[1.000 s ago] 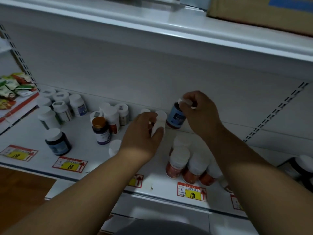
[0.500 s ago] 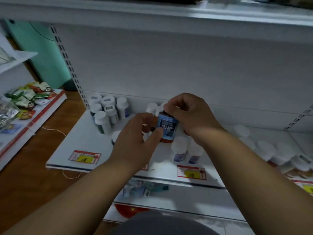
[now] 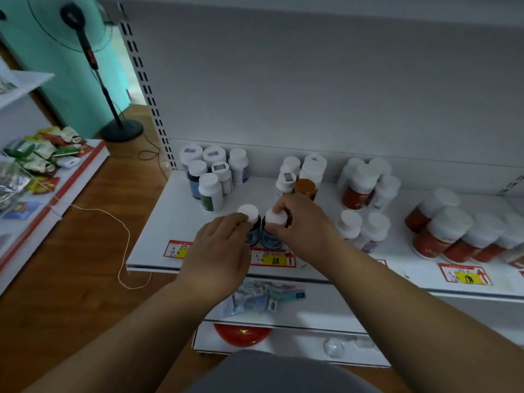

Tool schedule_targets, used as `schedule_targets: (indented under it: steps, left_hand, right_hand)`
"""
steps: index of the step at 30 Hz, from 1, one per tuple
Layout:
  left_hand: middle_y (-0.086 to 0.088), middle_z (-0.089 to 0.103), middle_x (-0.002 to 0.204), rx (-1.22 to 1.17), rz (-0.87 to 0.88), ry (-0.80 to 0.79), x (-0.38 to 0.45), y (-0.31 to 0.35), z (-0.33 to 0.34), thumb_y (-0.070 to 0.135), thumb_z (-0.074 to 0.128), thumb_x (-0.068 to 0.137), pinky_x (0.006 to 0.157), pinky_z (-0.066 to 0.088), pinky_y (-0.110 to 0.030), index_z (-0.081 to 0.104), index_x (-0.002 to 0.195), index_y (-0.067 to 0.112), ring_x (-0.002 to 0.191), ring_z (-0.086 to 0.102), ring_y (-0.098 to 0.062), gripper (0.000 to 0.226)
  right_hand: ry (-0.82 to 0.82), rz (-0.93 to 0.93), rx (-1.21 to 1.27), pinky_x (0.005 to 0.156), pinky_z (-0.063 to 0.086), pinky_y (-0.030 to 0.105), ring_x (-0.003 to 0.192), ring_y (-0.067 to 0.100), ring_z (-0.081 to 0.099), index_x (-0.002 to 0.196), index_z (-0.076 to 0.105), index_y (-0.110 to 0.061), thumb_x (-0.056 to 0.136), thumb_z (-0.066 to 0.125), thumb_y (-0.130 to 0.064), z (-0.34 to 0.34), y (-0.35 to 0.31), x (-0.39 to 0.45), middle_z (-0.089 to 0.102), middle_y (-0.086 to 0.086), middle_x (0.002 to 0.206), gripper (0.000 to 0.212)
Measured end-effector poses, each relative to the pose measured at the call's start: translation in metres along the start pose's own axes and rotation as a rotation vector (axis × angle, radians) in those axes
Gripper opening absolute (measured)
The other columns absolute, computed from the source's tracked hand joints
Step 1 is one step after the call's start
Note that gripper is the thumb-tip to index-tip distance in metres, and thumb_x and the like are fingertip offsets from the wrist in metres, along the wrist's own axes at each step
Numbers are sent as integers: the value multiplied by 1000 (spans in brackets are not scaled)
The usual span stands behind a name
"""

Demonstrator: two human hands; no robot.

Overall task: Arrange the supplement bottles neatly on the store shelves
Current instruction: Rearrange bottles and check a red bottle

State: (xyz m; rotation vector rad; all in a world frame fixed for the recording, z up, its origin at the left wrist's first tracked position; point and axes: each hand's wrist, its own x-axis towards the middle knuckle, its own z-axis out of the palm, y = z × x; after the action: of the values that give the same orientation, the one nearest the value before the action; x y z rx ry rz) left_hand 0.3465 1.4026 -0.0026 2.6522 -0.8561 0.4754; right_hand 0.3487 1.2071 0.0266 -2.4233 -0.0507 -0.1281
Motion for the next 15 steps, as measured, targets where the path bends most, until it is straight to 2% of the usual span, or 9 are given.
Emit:
schedule_targets:
  steps: [3, 6, 8, 10, 13, 15]
  left_hand:
    - [-8, 58, 124, -13, 0, -28, -2, -1, 1, 24, 55, 78, 95, 42, -35, 56, 128, 9, 114, 49, -23, 52]
    - [-9, 55, 130, -29, 1, -52, 1, -2, 2, 19, 60, 76, 102, 34, -32, 54, 131, 7, 121, 49, -25, 56]
    - [-11, 56, 128, -28, -3, -77, 3, -3, 4, 15, 67, 74, 101, 38, -35, 54, 130, 6, 118, 53, -28, 58]
    - [-11, 57, 123, -28, -7, -100, 6, -3, 4, 14, 69, 72, 96, 45, -39, 55, 128, 5, 113, 56, -30, 59]
    - [-8, 58, 114, -18, -12, -85, 11, 0, 0, 23, 52, 75, 89, 49, -38, 57, 120, 7, 104, 56, -27, 48]
    - [-7, 57, 111, -30, -9, -56, 16, 5, -4, 28, 45, 76, 90, 43, -34, 57, 117, 9, 103, 52, -24, 46]
  right_hand:
    - [4, -10, -36, 68, 41, 25, 81, 13, 52, 96, 53, -19, 84, 71, -29, 7, 4, 5, 49, -4, 100, 23]
    - [22, -13, -32, 62, 35, 16, 79, 10, 50, 93, 51, -20, 84, 70, -28, 10, 7, 6, 49, -5, 98, 23]
    - [23, -22, -24, 61, 34, 13, 79, 11, 50, 94, 51, -19, 85, 70, -27, 11, 9, 7, 49, -4, 98, 22]
    - [15, -36, -38, 61, 34, 18, 79, 14, 50, 95, 51, -17, 85, 69, -25, 12, 9, 7, 48, -2, 99, 23]
    - [4, -52, -46, 67, 36, 25, 82, 14, 49, 100, 51, -16, 86, 68, -27, 12, 9, 5, 46, -3, 103, 25]
    - [47, -84, -49, 71, 37, 25, 85, 12, 47, 102, 53, -15, 87, 68, -31, 5, 9, 1, 46, -4, 104, 26]
